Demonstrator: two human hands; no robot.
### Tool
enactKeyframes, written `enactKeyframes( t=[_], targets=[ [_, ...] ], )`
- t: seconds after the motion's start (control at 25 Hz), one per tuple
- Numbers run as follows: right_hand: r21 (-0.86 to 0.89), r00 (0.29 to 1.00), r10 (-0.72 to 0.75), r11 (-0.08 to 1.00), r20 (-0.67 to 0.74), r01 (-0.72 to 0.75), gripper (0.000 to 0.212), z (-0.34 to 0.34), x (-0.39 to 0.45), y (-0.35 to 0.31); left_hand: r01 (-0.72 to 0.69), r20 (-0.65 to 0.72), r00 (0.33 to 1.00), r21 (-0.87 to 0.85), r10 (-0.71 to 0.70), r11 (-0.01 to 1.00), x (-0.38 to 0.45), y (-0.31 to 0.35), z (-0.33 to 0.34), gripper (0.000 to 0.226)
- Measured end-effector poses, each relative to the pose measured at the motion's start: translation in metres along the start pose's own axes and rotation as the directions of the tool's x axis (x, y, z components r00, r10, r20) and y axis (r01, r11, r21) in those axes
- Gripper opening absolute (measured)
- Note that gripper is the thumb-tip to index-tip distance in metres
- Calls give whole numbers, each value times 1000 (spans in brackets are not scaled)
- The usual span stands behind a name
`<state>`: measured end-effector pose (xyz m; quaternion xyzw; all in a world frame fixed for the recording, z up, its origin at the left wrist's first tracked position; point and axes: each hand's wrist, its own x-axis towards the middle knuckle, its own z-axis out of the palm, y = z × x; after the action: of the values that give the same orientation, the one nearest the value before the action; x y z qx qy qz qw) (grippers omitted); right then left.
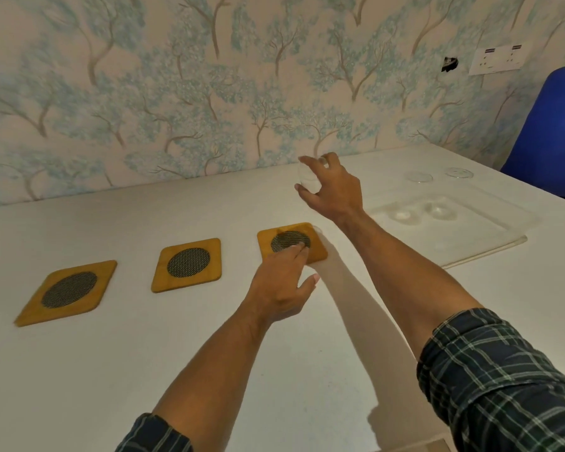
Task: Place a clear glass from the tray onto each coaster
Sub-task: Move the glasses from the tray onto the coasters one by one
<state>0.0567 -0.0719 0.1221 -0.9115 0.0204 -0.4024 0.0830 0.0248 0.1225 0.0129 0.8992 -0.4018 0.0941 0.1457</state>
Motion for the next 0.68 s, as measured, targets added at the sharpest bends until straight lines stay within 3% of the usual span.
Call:
enactKeyframes(
  t=[0.24,0.48,0.68],
  targets=[
    [80,968,-251,966,30,248,55,41,-11,-103,217,-91,973,75,-210,973,-70,-91,-41,72],
    [146,948,-317,939,16,311,52,72,-13,-185,430,-137,901,154,-411,890,-147,-162,-78,80],
    [249,941,-334,916,44,314,51,90,-20,-247,597,-187,801,197,-568,778,-205,-200,-103,88]
  ],
)
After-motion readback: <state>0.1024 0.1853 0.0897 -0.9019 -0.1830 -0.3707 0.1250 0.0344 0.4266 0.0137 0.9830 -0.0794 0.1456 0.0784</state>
